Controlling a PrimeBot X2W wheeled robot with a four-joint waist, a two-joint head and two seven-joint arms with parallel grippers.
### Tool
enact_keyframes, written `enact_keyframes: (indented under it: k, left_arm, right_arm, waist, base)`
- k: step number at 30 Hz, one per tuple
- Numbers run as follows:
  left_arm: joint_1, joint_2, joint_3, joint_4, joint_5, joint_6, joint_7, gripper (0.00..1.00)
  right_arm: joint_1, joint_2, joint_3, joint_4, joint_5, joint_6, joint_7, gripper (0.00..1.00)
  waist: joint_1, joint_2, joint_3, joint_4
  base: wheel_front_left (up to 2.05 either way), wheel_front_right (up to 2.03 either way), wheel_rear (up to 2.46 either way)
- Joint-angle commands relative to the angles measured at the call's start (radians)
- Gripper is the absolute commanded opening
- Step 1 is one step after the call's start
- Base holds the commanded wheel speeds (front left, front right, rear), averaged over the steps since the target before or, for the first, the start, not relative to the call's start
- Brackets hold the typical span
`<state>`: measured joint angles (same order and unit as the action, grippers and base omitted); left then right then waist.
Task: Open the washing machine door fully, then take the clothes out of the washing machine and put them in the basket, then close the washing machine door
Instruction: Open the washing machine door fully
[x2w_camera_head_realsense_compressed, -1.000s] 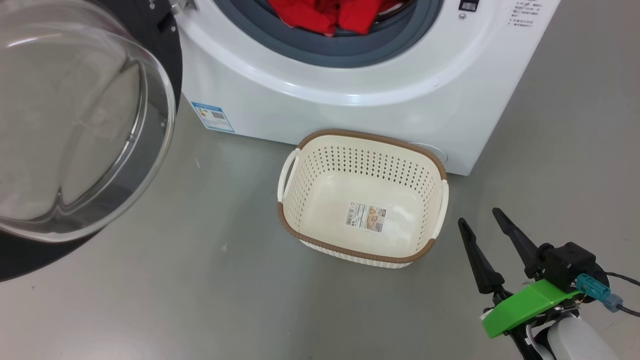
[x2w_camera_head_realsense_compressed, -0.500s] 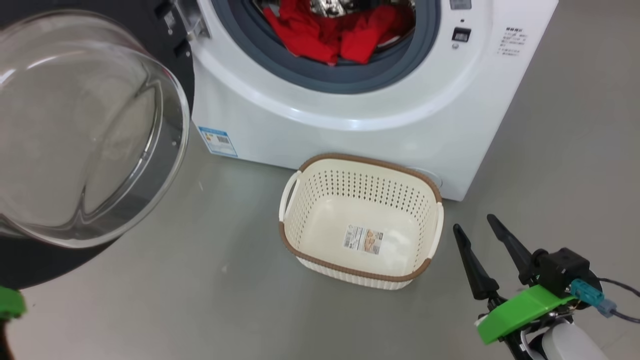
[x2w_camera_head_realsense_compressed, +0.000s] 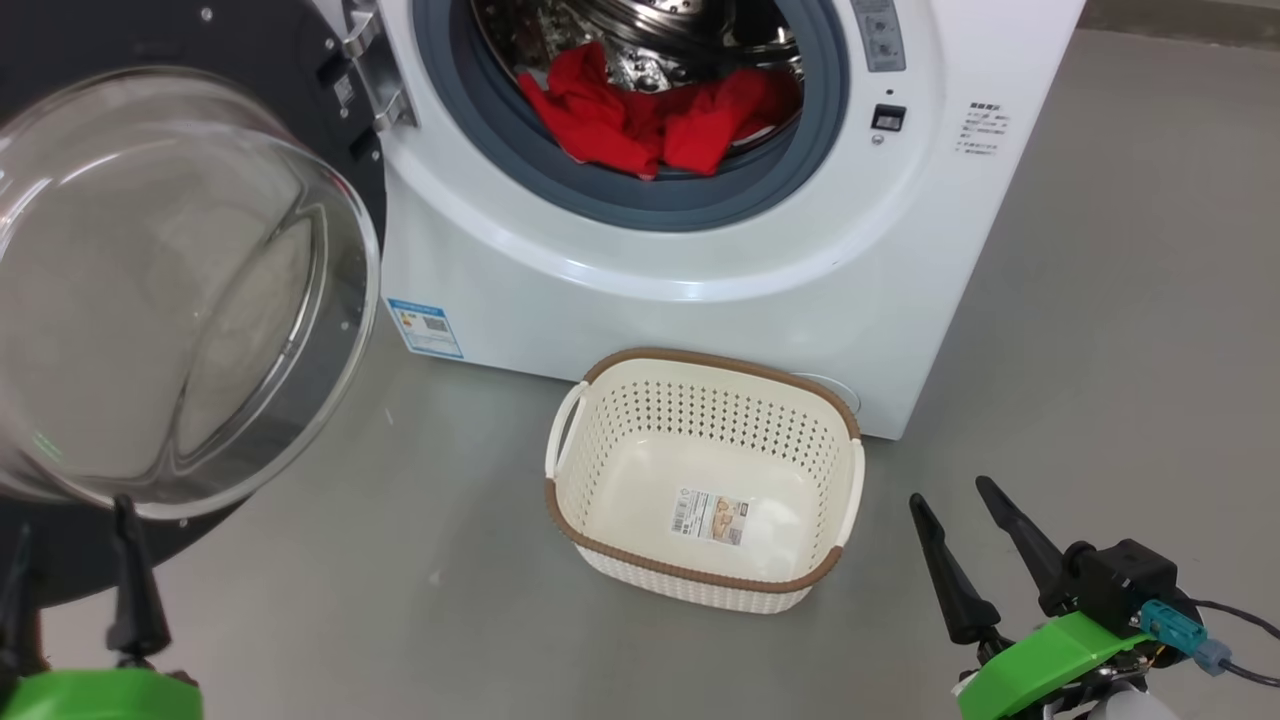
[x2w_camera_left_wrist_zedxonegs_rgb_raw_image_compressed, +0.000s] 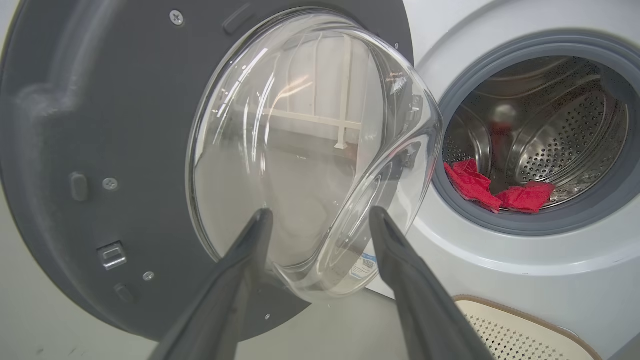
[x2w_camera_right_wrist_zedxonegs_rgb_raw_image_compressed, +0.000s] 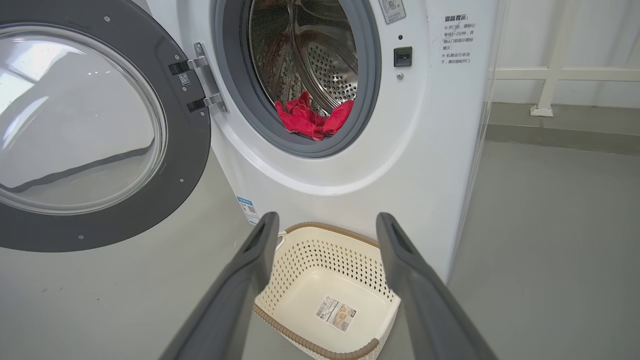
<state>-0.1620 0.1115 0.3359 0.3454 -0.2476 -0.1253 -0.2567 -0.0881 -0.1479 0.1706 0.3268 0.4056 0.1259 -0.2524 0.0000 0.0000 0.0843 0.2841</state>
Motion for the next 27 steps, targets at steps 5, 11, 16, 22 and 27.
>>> enact_keyframes:
  k: [5,11,16,22,27]
  left_arm:
    - [0.045,0.011,-0.023,-0.079,-0.006,-0.005,-0.005,1.0]
    - [0.075,-0.007,-0.066,-0.121,-0.012,-0.005,-0.005,1.0]
    - [0.096,-0.01,-0.12,-0.145,-0.017,-0.005,-0.005,1.0]
    - [0.116,0.003,-0.189,-0.17,-0.038,-0.005,-0.005,1.0]
    - [0.115,0.02,-0.247,-0.19,-0.067,-0.005,-0.005,1.0]
  right_arm:
    - [0.006,-0.002,0.013,-0.029,0.002,0.005,-0.009,1.0]
    - [0.008,0.0,0.01,-0.032,0.002,0.005,-0.009,1.0]
    - [0.007,0.003,0.007,-0.036,0.001,0.005,-0.009,1.0]
    - [0.005,0.008,-0.003,-0.043,-0.001,0.005,-0.009,1.0]
    - [0.006,0.014,-0.023,-0.053,-0.007,0.005,-0.009,1.0]
  waist:
    - [0.0,0.0,-0.012,-0.018]
    - [0.0,0.0,-0.015,-0.032]
    - [0.0,0.0,-0.013,-0.049]
    - [0.0,0.0,-0.005,-0.082]
    - [0.0,0.0,0.011,-0.132]
  base:
    - [0.0,0.0,0.0]
    - [0.0,0.0,0.0]
    - [0.0,0.0,0.0]
    - [0.0,0.0,0.0]
    - [0.0,0.0,0.0]
